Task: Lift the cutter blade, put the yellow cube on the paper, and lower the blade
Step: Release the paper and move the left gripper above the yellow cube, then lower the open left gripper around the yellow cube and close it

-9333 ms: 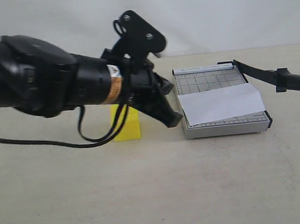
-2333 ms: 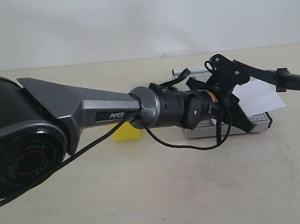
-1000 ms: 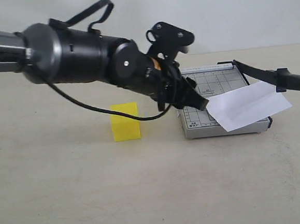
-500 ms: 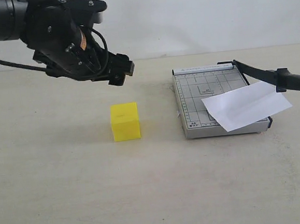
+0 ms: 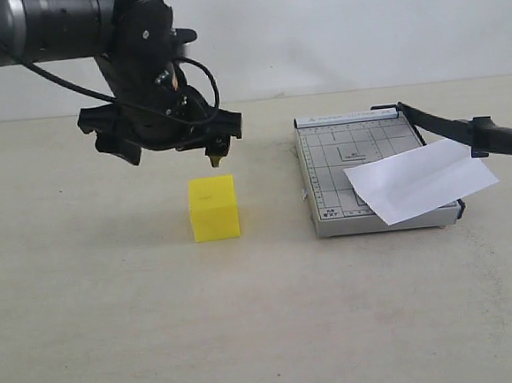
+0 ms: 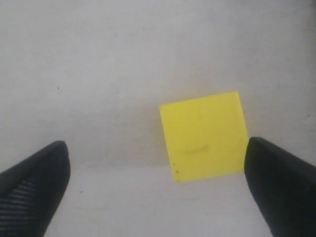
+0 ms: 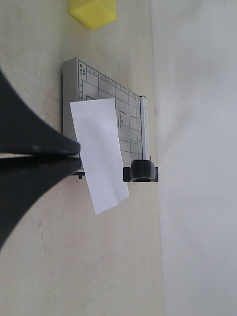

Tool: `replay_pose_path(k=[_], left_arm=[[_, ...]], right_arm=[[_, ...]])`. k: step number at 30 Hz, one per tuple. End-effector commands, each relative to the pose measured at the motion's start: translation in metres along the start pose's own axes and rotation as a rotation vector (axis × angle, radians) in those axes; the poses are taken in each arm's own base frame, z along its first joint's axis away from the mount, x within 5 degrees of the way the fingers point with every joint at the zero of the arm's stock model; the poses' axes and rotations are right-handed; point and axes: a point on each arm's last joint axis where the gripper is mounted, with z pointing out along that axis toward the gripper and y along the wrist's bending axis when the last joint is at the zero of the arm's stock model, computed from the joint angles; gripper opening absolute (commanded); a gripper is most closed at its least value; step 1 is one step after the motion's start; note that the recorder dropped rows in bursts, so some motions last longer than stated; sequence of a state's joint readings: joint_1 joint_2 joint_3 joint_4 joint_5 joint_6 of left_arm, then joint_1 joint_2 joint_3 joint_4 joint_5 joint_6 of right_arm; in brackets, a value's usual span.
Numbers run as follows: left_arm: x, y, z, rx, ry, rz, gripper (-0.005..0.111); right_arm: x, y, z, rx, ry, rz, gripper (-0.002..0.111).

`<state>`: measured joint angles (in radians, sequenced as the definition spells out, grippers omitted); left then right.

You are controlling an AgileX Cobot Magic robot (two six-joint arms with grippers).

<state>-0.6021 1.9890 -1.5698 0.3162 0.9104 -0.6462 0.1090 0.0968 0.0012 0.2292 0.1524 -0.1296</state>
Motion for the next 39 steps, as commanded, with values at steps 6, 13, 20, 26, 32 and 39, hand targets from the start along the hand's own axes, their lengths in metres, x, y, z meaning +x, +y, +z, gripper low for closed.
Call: replay_pose_path(k=[6,13,20,26,32,39], left_arm=[[-0.008,-0.015,0.011,0.074,0.035,-0.081,0.090],[-0.011,-0.019,0.012,0.101,0.014,-0.088,0.090],[-0.009,-0.018,0.017,0.082,0.030,-0.079,0.091],[-0.004,-0.020,0.033,0.064,0.068,-0.074,0.099],[-0.001,-0.022,0.044,0.059,0.082,-0.069,0.099],[-0.001,-0.025,0.052,0.064,0.076,-0.068,0.099]], right_arm=[[-0.001,0.000,-0.001,-0.002,-0.007,-0.003,0.000],[-0.001,0.000,-0.001,-0.002,-0.007,-0.003,0.000],[-0.001,0.000,-0.001,-0.002,-0.007,-0.003,0.000],[-0.001,0.000,-0.001,-0.002,-0.009,-0.002,0.000],[-0.001,0.000,-0.001,-0.002,-0.009,-0.002,0.000],[-0.001,0.000,-0.001,-0.002,-0.009,-0.002,0.000]])
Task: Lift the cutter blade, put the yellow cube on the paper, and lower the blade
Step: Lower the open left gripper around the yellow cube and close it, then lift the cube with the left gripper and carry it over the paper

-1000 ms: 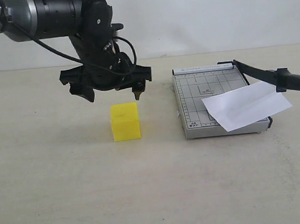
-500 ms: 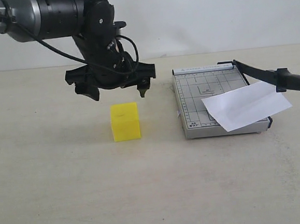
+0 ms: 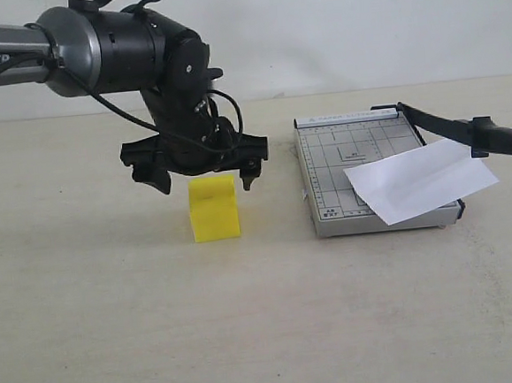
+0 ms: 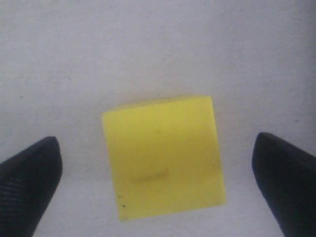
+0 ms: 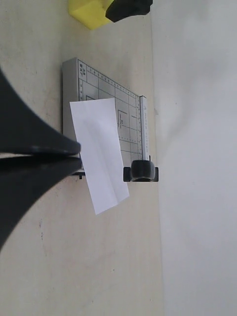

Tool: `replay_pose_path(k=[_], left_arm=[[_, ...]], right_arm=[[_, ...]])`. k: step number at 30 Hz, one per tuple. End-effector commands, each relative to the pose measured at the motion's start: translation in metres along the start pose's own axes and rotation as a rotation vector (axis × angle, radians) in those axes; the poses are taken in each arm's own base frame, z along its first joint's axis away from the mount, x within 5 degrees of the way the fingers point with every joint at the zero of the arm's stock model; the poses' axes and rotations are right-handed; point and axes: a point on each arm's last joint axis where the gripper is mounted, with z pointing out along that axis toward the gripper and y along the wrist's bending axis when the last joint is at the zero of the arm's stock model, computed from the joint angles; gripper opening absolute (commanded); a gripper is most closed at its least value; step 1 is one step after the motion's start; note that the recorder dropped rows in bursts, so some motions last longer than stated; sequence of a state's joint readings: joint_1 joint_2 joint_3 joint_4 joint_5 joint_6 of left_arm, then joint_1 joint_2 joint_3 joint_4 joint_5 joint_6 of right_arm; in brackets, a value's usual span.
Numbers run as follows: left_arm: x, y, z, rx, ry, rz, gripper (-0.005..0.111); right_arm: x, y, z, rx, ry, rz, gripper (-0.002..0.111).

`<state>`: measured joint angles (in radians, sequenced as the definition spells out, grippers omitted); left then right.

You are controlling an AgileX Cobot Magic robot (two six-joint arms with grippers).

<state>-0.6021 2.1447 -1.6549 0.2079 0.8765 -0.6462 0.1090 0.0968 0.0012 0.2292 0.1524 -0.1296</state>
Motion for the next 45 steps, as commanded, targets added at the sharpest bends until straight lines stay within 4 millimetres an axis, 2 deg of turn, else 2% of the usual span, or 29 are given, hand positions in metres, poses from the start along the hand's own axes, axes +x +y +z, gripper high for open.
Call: replay_pose_path(k=[1,19,23,25,27,28,29,30,31,33,36,38,41,45], left_arm=[[-0.001,-0.002,0.005,0.007,-0.005,-0.015,0.099],[0.004,-0.004,0.030,-0.001,0.020,-0.010,0.099],[0.005,-0.004,0.033,-0.006,0.025,-0.008,0.094],[0.005,-0.004,0.033,-0.009,0.022,-0.003,0.086],[0.004,-0.003,0.033,-0.016,0.017,0.005,0.072],[0.005,-0.003,0.033,-0.021,0.023,0.005,0.052],[0.005,-0.003,0.033,-0.026,0.029,0.005,0.041],[0.006,-0.001,0.031,-0.039,0.044,0.008,0.019],[0.006,-0.001,0.029,-0.038,0.049,0.021,0.006],[0.000,-0.002,0.015,-0.019,0.022,0.122,0.004],[-0.011,-0.014,-0.025,0.104,-0.115,0.326,0.004],[-0.010,-0.032,-0.051,0.191,-0.178,0.459,0.004],[0.004,-0.064,-0.075,0.352,-0.206,0.746,0.004],[0.012,-0.091,-0.084,0.451,-0.310,0.815,0.004]], right_arm=[[-0.001,0.000,-0.001,-0.002,-0.009,-0.002,0.000],[-0.001,0.000,-0.001,-0.001,-0.013,-0.002,0.000],[-0.001,0.000,-0.001,-0.001,-0.013,-0.002,0.000],[-0.001,0.000,-0.001,-0.001,-0.013,-0.002,0.000],[-0.001,0.000,-0.001,-0.001,-0.013,-0.002,0.000],[-0.001,0.000,-0.001,-0.001,-0.013,-0.002,0.000],[-0.001,0.000,-0.001,-0.001,-0.013,-0.002,0.000],[-0.001,0.000,-0.001,-0.001,-0.013,-0.002,0.000],[-0.001,0.000,-0.001,-0.001,-0.013,-0.002,0.000],[-0.001,0.000,-0.001,-0.001,-0.013,-0.002,0.000],[-0.001,0.000,-0.001,-0.001,-0.013,-0.002,0.000],[-0.001,0.000,-0.001,-0.001,-0.013,-0.002,0.000],[-0.001,0.000,-0.001,-0.001,-0.013,-0.002,0.000],[-0.001,0.000,-0.001,-0.001,-0.013,-0.002,0.000]])
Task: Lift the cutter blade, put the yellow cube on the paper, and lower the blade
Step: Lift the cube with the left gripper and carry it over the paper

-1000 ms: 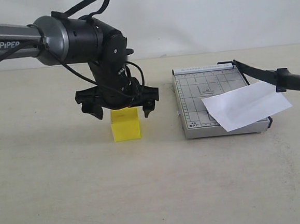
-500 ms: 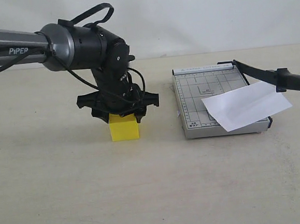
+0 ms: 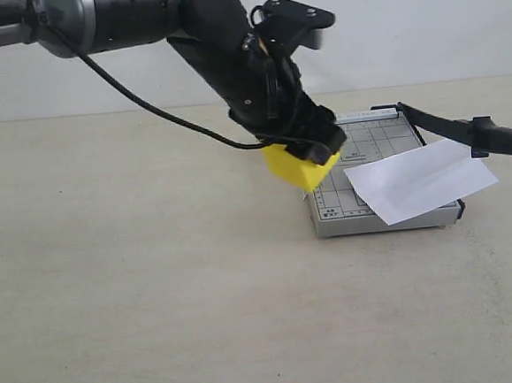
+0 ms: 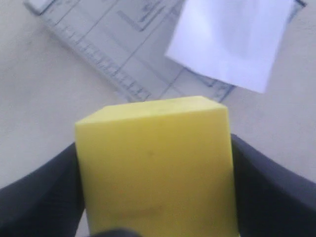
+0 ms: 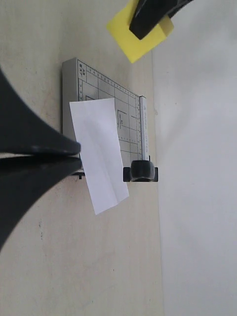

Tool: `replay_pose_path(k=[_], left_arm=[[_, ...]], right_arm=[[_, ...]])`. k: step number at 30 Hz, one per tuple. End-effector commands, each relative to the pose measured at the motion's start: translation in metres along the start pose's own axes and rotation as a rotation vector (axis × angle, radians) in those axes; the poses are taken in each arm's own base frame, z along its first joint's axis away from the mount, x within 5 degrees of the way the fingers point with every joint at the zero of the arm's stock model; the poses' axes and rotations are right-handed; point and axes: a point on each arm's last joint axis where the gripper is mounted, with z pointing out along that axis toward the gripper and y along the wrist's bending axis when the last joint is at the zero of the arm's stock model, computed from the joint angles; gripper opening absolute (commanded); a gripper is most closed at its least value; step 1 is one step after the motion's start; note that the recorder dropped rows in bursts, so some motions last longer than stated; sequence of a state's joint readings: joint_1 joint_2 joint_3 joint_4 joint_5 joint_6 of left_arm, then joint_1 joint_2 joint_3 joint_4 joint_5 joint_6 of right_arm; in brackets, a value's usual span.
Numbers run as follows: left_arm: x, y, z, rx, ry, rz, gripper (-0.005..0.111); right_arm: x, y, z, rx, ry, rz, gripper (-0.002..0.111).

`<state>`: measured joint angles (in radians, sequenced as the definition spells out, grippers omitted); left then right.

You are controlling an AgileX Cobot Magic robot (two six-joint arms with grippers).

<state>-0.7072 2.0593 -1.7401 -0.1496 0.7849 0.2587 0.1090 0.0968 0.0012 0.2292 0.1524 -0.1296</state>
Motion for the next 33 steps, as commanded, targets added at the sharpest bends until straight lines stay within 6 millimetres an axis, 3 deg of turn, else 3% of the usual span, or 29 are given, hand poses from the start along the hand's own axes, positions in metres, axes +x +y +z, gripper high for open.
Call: replay_pose_path(k=[1,5,9,15,26,33], left_arm=[[-0.017,-0.027,-0.004,0.057,-0.143,0.094,0.004],[-0.029,-0.044,-0.003,0.039,-0.256,0.134,0.004],[-0.031,-0.051,0.011,0.039,-0.275,0.143,0.004],[-0.036,-0.051,0.042,0.076,-0.183,0.116,0.004],[-0.061,-0.043,0.062,0.034,-0.135,0.085,0.004],[-0.055,-0.040,0.083,0.045,-0.039,0.078,0.004]], right_arm=[[-0.001,0.000,-0.001,-0.001,-0.013,-0.002,0.000],[-0.001,0.000,-0.001,-0.001,-0.013,-0.002,0.000],[-0.001,0.000,-0.001,-0.001,-0.013,-0.002,0.000],[-0.001,0.000,-0.001,-0.001,-0.013,-0.002,0.000],[-0.001,0.000,-0.001,-0.001,-0.013,-0.002,0.000],[-0.001,0.000,-0.001,-0.001,-0.013,-0.002,0.000]])
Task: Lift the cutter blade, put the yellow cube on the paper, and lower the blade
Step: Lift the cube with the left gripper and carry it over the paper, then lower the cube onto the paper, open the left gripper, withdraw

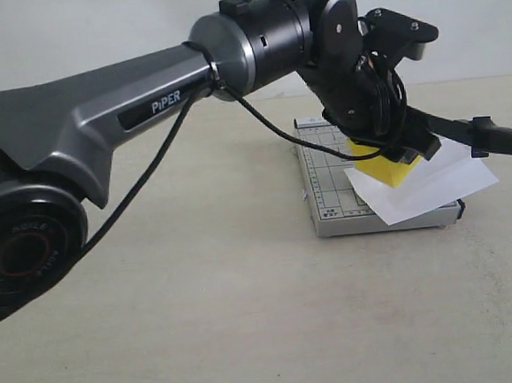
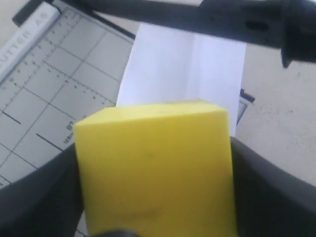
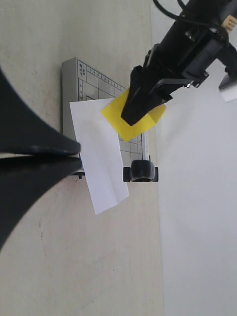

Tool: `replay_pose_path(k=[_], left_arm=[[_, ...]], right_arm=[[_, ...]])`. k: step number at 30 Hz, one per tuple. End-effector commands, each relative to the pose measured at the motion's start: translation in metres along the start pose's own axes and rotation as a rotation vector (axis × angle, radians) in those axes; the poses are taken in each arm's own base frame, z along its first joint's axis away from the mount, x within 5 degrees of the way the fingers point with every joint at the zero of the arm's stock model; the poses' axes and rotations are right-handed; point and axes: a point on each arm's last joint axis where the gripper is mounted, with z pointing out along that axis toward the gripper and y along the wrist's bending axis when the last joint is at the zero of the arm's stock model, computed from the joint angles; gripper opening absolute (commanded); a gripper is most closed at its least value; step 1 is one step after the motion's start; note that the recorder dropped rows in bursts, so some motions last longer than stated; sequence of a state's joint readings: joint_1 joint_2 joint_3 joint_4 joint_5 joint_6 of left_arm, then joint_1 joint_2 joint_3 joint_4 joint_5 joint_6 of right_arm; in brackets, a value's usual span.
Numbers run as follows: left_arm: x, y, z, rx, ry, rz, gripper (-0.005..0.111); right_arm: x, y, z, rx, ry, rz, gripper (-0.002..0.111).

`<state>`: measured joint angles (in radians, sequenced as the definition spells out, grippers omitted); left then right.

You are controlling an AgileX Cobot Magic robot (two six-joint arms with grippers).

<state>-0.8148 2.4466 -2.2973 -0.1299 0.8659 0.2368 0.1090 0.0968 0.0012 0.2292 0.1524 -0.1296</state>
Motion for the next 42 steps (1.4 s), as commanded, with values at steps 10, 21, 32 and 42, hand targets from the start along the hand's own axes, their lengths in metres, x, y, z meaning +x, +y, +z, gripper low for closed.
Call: replay_pose_path(k=[10,21,32,42], left_arm=[[0.004,0.005,0.012,-0.022,0.048,-0.007,0.004],[-0.004,0.009,0.012,-0.062,-0.044,0.016,0.021],[0.003,0.009,0.025,-0.059,-0.030,0.013,0.024],[0.010,0.009,0.037,-0.051,-0.002,0.008,0.024]], right_arm=[[-0.001,0.000,-0.001,-0.001,-0.013,-0.002,0.000],[-0.001,0.000,-0.001,-0.001,-0.013,-0.002,0.000],[-0.001,0.000,-0.001,-0.001,-0.013,-0.002,0.000],[-0.001,0.000,-0.001,-0.001,-0.013,-0.002,0.000]])
